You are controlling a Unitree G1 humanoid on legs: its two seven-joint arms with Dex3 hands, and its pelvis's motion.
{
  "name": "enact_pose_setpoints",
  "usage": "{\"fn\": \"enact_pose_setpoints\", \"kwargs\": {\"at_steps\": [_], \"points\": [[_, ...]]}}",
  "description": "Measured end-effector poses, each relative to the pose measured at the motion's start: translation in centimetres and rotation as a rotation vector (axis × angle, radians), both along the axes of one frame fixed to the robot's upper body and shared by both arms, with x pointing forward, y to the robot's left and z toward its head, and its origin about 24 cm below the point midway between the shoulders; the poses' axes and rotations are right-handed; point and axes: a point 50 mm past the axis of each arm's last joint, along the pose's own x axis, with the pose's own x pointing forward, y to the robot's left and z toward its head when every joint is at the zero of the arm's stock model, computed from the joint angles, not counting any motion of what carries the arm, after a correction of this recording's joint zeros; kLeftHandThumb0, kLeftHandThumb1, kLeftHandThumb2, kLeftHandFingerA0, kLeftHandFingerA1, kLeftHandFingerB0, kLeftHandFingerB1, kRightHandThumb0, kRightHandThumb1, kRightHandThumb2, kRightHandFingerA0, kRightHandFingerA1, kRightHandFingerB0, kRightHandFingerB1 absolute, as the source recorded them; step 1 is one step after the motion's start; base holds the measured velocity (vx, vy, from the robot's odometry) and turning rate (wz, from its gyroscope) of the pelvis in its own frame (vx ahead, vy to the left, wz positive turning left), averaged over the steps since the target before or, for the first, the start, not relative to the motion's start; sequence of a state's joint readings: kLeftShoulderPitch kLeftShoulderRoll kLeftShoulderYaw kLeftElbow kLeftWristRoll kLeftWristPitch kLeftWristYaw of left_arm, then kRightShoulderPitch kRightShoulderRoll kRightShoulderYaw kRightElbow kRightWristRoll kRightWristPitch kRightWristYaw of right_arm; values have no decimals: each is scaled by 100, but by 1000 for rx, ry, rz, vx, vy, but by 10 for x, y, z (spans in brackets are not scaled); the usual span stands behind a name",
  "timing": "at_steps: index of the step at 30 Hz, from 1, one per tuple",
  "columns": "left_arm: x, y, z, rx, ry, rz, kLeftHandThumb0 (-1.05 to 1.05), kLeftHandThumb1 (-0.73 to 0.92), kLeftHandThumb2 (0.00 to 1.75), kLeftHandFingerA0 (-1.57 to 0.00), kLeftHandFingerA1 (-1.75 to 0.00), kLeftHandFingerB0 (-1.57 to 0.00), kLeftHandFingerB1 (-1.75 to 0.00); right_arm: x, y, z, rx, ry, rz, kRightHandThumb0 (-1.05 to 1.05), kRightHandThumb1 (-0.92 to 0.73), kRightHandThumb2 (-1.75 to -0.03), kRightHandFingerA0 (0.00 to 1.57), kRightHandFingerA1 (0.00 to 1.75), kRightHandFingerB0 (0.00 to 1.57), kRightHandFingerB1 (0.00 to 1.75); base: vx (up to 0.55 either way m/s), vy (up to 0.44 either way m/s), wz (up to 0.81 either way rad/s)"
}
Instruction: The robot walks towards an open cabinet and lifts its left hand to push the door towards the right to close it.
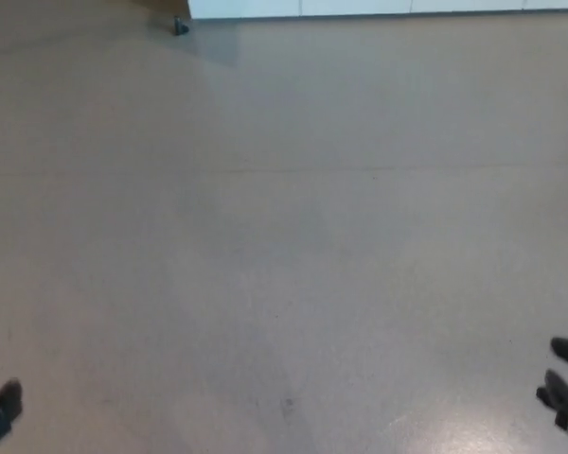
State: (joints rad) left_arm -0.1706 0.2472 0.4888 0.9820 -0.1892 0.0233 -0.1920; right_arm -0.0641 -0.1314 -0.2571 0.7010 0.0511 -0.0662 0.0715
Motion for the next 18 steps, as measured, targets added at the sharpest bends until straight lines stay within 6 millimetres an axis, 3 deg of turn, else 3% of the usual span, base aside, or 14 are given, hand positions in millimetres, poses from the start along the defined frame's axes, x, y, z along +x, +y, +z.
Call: {"fn": "enact_pose_setpoints", "kwargs": {"at_steps": [6, 13, 18], "points": [[-2, 8, 2, -67, -54, 51, -26, 58, 58, -48, -50, -39, -39, 3, -6, 6, 37, -62, -41, -25, -73, -61, 52, 57, 37, 44, 130, 137, -11], [-2, 15, 7, -67, -85, 57, -27, 59, 57, -50, -49, -40, -39, 5, 2, 4, 81, -79, -36, -26, -74, -61, 55, 57, 38, 44, 231, 228, 5], [-3, 14, 7, -76, -93, 61, -29, 58, 57, -52, -50, -44, -41, 7, 4, 5, 86, -91, -27, -24, -75, -62, 56, 59, 39, 44, 227, 12, 8]]}}
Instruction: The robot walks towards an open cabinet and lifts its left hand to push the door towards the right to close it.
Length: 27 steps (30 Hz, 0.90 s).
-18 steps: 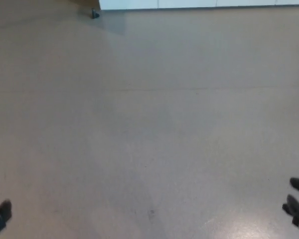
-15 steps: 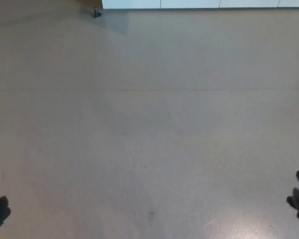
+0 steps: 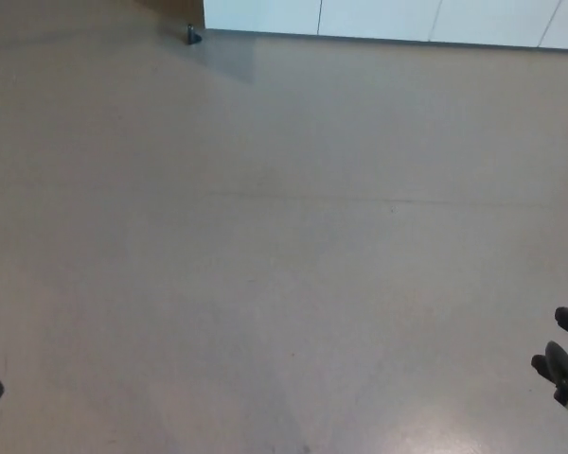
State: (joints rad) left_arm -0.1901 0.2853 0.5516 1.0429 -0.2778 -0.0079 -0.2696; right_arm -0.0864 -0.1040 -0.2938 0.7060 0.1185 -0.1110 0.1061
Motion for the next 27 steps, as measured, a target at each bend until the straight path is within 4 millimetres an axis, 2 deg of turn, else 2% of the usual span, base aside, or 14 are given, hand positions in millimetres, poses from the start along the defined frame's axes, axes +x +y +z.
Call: {"fn": "enact_pose_setpoints", "kwargs": {"at_steps": [7, 13, 19, 27], "points": [[-3, -2, -3, 0, 5, -16, -31, 60, 57, -51, -49, -41, -40, -1, 2, -2, -1, 8, 13, -25, -75, -61, 55, 57, 39, 44, 312, -179, 21], [-2, -7, -4, -3, 2, -44, -34, 57, 56, -55, -50, -45, -41, 1, -4, 2, -27, -1, 9, -26, -75, -61, 56, 57, 40, 44, 331, -151, 6], [-2, -7, -4, 2, -1, -51, -36, 56, 56, -56, -50, -47, -42, 1, -3, 2, -38, 4, 20, -28, -72, -61, 57, 58, 40, 44, 309, -12, -18], [1, -7, -2, 18, -16, -60, -37, 61, 58, -57, -50, -47, -42, 8, 0, 5, -54, -7, 48, -29, -73, -61, 59, 59, 41, 45, 446, 149, -3]]}}
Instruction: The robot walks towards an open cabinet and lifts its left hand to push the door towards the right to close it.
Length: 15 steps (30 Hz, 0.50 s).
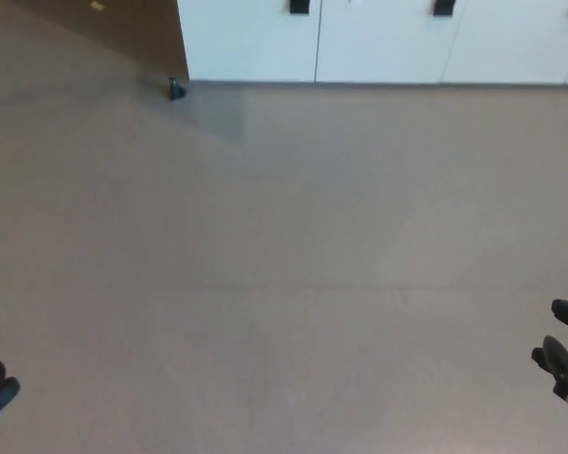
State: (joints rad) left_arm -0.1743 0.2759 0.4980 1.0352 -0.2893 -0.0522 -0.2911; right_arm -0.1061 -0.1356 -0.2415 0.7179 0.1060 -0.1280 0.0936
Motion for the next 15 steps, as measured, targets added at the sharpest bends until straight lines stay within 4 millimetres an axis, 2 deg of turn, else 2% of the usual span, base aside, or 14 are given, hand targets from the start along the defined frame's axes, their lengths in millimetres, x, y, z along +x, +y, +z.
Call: {"fn": "enact_pose_setpoints", "kwargs": {"at_steps": [7, 10, 15], "points": [[-4, 0, -2, 13, 11, -10, -36, 60, 58, -59, -51, -50, -43, 0, 2, 0, -15, 4, 18, -30, -72, -61, 60, 58, 42, 45, 396, 17, 17], [-2, -1, -2, 16, 5, -15, -37, 59, 57, -59, -51, -49, -43, -1, 2, -3, -21, 19, 24, -29, -73, -61, 59, 58, 42, 45, 435, -108, 45], [-4, -3, -3, 16, 8, -22, -36, 62, 58, -57, -49, -47, -42, 2, 0, 2, -46, 2, 34, -29, -75, -62, 58, 57, 43, 46, 507, -144, 7]]}}
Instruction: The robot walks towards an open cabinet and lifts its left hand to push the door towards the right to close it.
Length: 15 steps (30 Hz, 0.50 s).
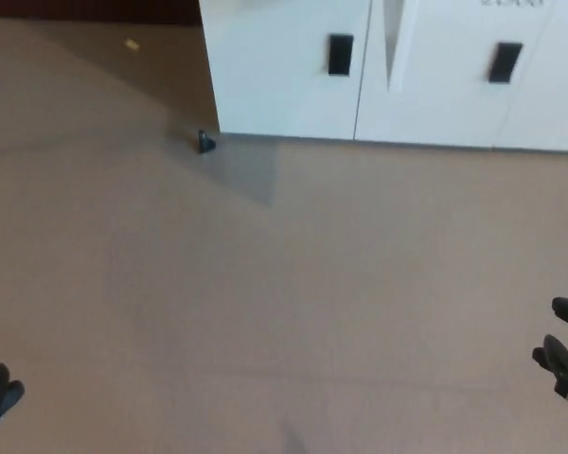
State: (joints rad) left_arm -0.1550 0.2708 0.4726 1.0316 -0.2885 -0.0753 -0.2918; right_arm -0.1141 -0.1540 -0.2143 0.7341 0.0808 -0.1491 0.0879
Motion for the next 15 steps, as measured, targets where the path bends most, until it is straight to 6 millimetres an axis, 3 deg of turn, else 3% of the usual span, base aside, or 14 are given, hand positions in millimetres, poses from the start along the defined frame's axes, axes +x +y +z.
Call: {"fn": "enact_pose_setpoints", "kwargs": {"at_steps": [8, 9, 15], "points": [[-8, 0, -4, 3, 24, -4, -40, 61, 58, -58, -50, -45, -42, -3, 0, -3, -22, 17, 14, -30, -74, -61, 58, 55, 45, 45, 484, -72, -26], [-7, -2, -5, 0, 25, -7, -40, 61, 58, -59, -50, -46, -42, -3, -1, -2, -24, 15, 14, -29, -74, -61, 59, 57, 45, 46, 521, -12, 78], [-7, 1, -3, 17, 18, -15, -37, 62, 58, -60, -49, -47, -41, -3, 3, -4, -21, 15, 24, -28, -73, -61, 60, 59, 42, 45, 522, -11, -42]]}}
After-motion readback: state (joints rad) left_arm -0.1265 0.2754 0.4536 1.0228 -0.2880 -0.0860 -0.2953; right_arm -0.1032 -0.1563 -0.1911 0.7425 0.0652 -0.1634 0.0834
